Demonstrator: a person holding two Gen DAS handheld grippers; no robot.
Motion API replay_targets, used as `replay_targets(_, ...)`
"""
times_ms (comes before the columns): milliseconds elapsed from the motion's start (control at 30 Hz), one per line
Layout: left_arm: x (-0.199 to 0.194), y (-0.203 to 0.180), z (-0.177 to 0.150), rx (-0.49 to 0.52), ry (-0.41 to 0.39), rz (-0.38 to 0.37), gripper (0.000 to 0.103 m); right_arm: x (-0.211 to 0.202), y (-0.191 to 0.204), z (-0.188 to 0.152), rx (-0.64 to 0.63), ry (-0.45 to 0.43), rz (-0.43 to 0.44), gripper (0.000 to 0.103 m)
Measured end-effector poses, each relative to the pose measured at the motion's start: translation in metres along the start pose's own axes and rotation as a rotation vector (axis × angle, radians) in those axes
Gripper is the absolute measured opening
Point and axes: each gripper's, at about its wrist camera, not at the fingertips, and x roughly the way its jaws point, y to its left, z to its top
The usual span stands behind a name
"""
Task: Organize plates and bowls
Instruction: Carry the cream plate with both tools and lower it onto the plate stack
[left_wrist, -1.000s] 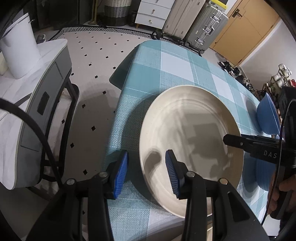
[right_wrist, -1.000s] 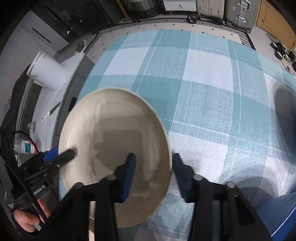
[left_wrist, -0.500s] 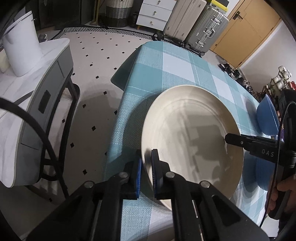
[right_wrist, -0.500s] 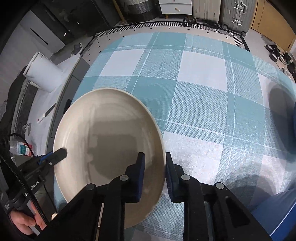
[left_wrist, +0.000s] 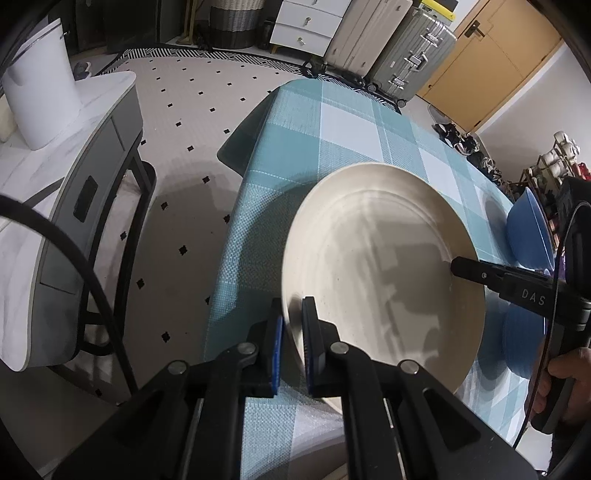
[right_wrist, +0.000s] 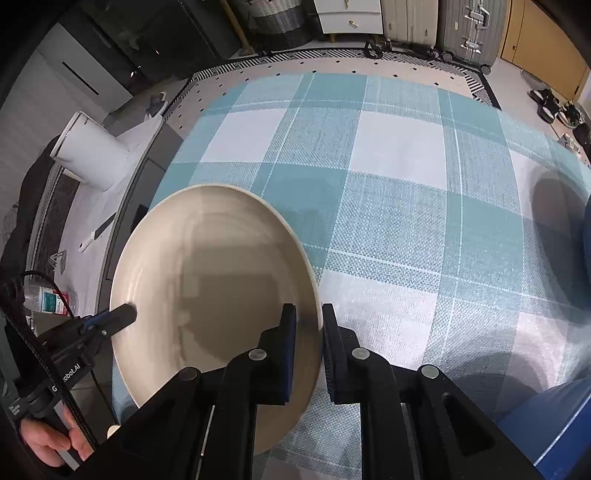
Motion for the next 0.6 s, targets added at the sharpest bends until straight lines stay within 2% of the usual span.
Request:
replay_targets(400,-0.035,-0.006,0.003,0.008,-0.028,0.007,0.006,-0.033,0.007,0.002,-0.002,-0.048,0.021,0.013)
replay_targets(600,-0.058,-0.011,-0.006,0.019,-0.041,0.019,0.006,-0.056,0.016,-0.004,-0.002,-0.072,0.033,0.013)
